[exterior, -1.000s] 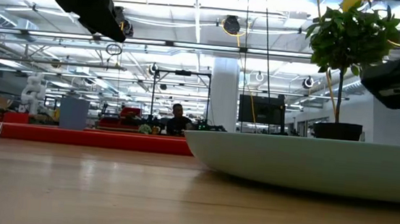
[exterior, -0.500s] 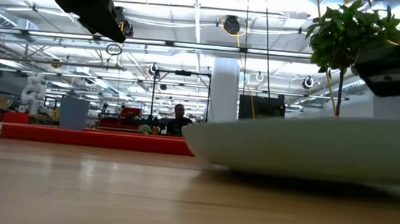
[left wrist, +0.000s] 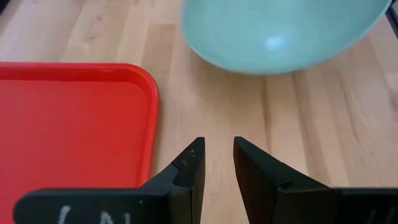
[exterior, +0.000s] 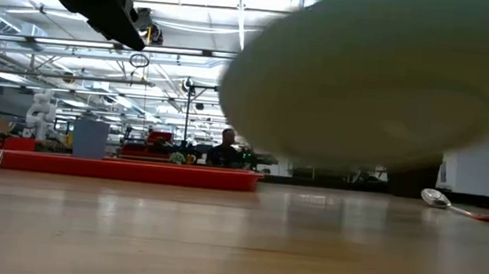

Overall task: Pick and place plate/cup/fork/spoon on tray
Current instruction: Put the light green plate on the red serving tray

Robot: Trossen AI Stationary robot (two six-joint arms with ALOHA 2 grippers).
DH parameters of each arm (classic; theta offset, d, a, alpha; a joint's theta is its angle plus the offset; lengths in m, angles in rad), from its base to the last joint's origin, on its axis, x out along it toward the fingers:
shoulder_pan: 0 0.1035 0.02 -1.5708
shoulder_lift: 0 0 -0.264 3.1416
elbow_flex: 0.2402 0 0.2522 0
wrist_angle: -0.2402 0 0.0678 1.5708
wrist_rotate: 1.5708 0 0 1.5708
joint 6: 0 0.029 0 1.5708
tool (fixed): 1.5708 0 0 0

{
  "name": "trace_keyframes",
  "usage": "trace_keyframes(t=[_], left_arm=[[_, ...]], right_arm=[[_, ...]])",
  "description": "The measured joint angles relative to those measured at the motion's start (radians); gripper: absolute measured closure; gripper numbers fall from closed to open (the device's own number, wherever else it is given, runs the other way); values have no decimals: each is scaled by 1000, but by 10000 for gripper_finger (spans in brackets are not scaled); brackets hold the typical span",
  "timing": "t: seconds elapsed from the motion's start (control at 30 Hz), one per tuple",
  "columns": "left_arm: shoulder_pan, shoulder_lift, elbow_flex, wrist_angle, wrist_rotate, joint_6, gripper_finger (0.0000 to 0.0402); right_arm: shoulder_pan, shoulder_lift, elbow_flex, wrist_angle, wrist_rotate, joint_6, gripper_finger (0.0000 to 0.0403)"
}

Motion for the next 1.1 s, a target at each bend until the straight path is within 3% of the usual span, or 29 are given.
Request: trace_keyframes(t=[0.1, 0.3, 0.5, 0.73, 1.1], left_arm=[[-28, 0, 0, -7, 0, -23, 314], [-107, 0, -32, -15, 0, -72, 314], [-211, 0, -96, -22, 1, -201, 314], [-305, 0, -184, 95, -1, -363, 314], [-467, 0, -220, 190, -143, -501, 314]], right_arm=[[-9, -1, 47, -48, 76, -62, 402], [-81, 0, 87, -54, 128, -253, 402], [-221, 0, 90, -20, 127, -436, 403], [-430, 0, 90, 124, 120, -687, 403], [-674, 67, 90, 498, -76, -838, 403]])
